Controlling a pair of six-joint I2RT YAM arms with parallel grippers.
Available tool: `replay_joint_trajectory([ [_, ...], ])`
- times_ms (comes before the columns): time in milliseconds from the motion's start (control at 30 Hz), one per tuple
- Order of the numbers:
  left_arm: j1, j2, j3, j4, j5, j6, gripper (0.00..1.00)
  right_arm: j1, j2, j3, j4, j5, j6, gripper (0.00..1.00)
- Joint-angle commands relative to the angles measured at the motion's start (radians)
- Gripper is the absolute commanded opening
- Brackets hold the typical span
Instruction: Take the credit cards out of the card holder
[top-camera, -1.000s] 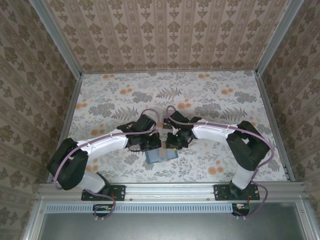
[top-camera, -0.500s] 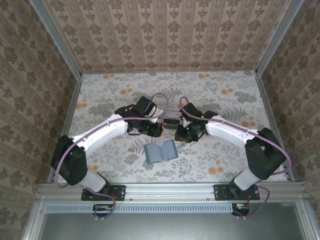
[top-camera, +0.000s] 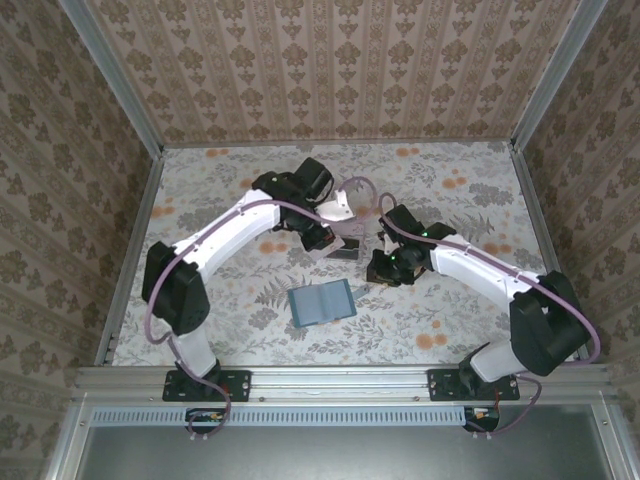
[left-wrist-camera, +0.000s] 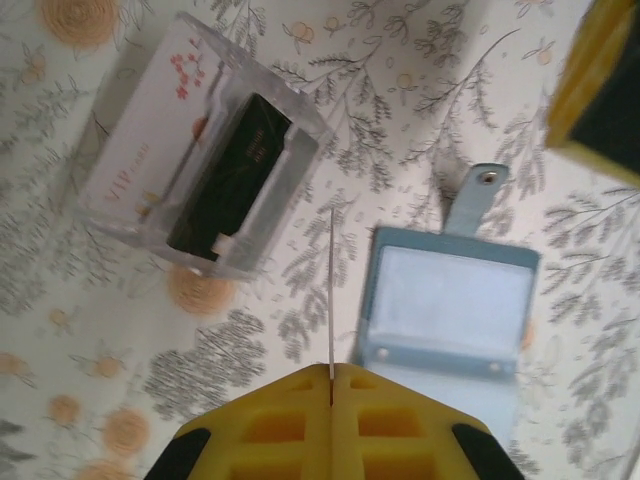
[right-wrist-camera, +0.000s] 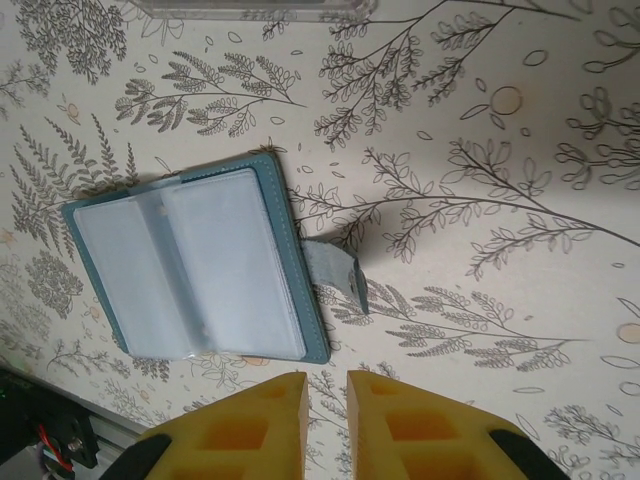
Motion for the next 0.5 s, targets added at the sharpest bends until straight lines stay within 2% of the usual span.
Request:
replay_joint_trajectory([
  [0, 0.013, 0.075, 0.133, -0.149, -0.032, 0.210, 0.00, -0.015, -0.045, -0.019, -0.057, 0.021, -0.026, 0.18],
  [267, 0.006, 0.247, 0.417, -0.265, -0.024, 0.495, 0.00, -0.039, -0.108, -0.038, -0.083, 0.020, -0.029, 0.19],
  [467, 0.015, 0.417, 0.686, -0.376, -0.039, 0.536, 0.00, -0.057, -0.133, -0.051, -0.092, 0.021, -0.029, 0.19],
])
